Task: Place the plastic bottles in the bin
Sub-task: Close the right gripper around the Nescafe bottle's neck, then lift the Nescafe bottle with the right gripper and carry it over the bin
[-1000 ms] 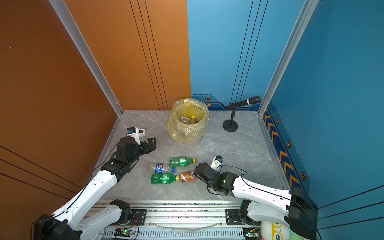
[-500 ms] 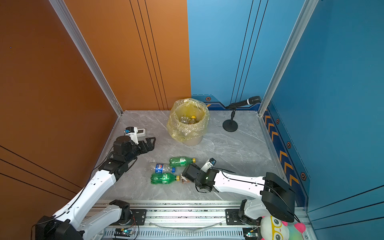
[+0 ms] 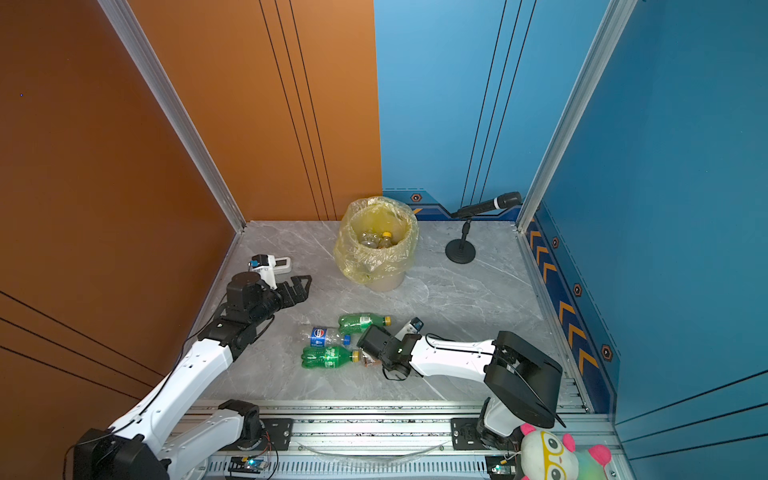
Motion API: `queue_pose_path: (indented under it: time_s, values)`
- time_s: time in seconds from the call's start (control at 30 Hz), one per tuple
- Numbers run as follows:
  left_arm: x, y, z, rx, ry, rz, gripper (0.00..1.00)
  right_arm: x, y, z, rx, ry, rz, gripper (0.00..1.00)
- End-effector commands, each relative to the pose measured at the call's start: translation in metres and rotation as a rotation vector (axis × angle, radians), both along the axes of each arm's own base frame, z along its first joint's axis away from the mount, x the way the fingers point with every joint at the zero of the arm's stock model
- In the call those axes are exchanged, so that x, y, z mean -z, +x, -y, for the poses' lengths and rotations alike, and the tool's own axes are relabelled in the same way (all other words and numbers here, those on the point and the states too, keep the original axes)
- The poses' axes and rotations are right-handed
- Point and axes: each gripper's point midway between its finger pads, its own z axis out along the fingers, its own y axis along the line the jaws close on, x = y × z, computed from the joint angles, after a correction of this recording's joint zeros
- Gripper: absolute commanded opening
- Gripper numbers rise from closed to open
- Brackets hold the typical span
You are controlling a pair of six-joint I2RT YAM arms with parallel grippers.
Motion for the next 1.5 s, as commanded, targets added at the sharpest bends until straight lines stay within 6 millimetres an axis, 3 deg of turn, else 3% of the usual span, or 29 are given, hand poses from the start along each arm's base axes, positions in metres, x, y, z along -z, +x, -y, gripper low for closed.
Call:
queue_pose_path:
  time_s: [0.0,0.2,0.47,0.73,0.9,1.1,1.27,1.47]
  values:
    - [0.001,0.001,0.002,0.010,-0.019,-0.004,0.97,0.001,0.007,-0.011,0.017,0.033,-0.009,0.88]
    - [0.001,0.001,0.001,0.009,-0.023,-0.007,0.98,0.012,0.010,-0.007,0.042,0.029,-0.030,0.72]
    - [0.003,0.001,0.002,0.011,-0.027,-0.020,0.98,0.009,0.015,0.013,0.081,0.020,0.000,0.61]
    - [0.009,0.000,0.003,0.017,-0.029,-0.042,0.98,0.002,0.013,0.051,0.109,-0.037,0.040,0.53]
    - [0.014,-0.004,0.001,0.015,-0.012,-0.061,0.98,-0.015,0.014,0.081,0.114,-0.100,0.105,0.52]
    - [0.017,-0.011,-0.003,0.001,-0.010,-0.060,0.98,-0.075,0.034,0.119,0.072,-0.221,0.282,0.52]
    - [0.022,-0.016,-0.006,-0.013,-0.005,-0.069,0.98,-0.159,0.059,0.151,0.036,-0.337,0.477,0.51]
    - [0.027,-0.023,-0.014,-0.036,0.016,-0.078,0.98,-0.262,0.086,0.166,0.017,-0.405,0.698,0.51]
